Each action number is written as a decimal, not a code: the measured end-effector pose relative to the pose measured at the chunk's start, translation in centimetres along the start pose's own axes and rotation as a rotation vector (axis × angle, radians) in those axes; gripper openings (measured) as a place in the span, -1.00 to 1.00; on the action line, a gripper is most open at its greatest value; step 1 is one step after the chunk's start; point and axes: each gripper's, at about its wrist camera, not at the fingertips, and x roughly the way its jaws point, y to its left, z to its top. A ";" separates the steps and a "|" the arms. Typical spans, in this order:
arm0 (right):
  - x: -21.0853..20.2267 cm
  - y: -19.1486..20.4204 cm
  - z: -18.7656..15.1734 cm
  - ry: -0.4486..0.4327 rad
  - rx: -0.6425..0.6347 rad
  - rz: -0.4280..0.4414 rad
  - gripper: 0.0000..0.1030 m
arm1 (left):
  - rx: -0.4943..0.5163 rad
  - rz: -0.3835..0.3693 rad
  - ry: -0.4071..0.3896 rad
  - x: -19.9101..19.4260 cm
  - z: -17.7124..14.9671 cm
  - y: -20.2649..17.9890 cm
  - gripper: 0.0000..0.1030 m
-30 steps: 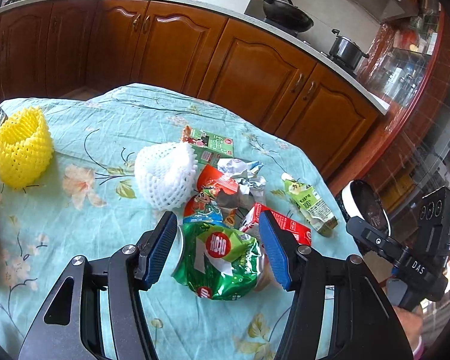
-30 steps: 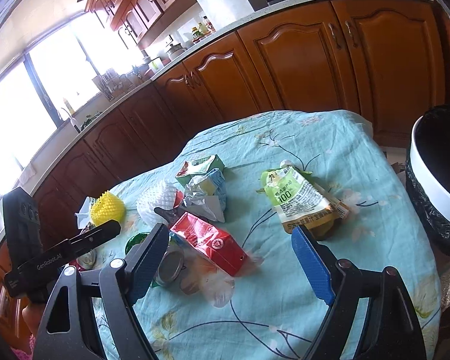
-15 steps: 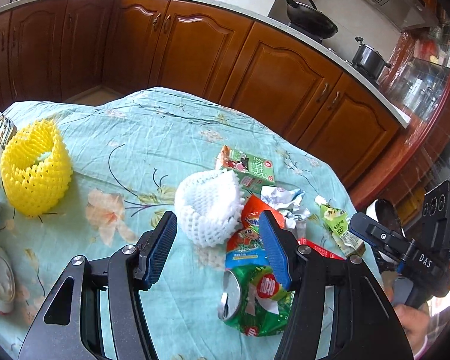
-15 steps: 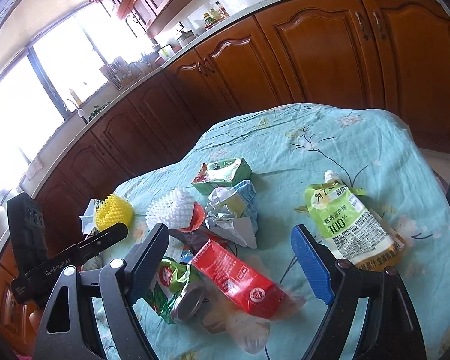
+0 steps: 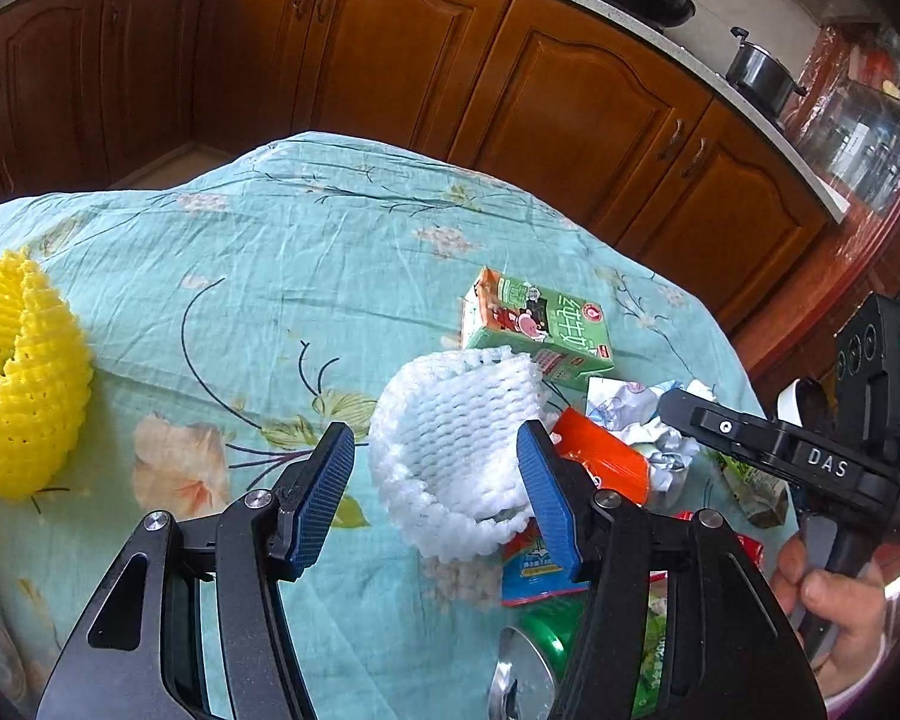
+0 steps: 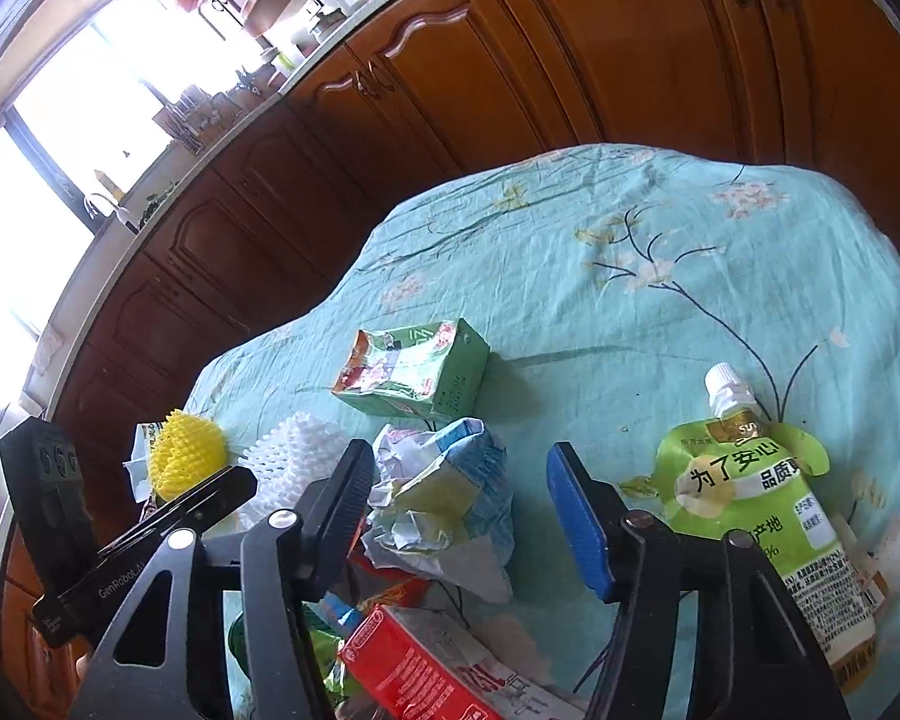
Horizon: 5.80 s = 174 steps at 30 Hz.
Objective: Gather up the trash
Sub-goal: 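Grasp the white foam fruit net with left tool while right tool grasps a crumpled wrapper, then carry both held items over the trash bin, then open both tools to drop the items into the bin, then move both open tools back over the wrappers on the table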
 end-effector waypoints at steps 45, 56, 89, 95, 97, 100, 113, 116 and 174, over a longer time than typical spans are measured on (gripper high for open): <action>-17.8 -8.0 -5.2 -0.316 0.062 -0.080 -0.92 | 0.243 -0.298 -0.059 -5.2 -2.6 -17.8 -0.90; -22.0 -12.6 -7.2 -0.376 0.139 -0.138 -0.92 | 0.313 -0.342 -0.019 -4.0 -3.5 -22.8 -0.90; -27.2 -21.3 -7.2 -0.466 0.246 -0.260 -0.92 | 0.447 -0.393 0.056 2.4 -2.3 -36.1 -0.90; -27.4 -23.2 -5.9 -0.462 0.250 -0.303 -0.92 | 0.469 -0.379 0.071 4.7 -1.9 -38.6 -0.90; -27.4 -23.9 -5.4 -0.457 0.251 -0.316 -0.92 | 0.468 -0.376 0.084 5.5 -1.8 -39.3 -0.90; -27.3 -24.7 -4.7 -0.442 0.248 -0.332 -0.92 | 0.481 -0.367 0.099 6.5 -2.1 -40.2 -0.90; -25.1 -27.0 -4.0 -0.369 0.259 -0.361 -0.81 | 0.550 -0.327 0.159 8.9 -3.4 -41.7 -0.79; -25.0 -27.2 -3.9 -0.357 0.267 -0.366 -0.66 | 0.545 -0.326 0.158 8.8 -3.5 -41.5 -0.56; -16.5 -7.9 -10.1 -0.266 0.049 -0.104 0.69 | 0.090 -0.156 -0.015 -5.9 -7.0 -9.7 0.05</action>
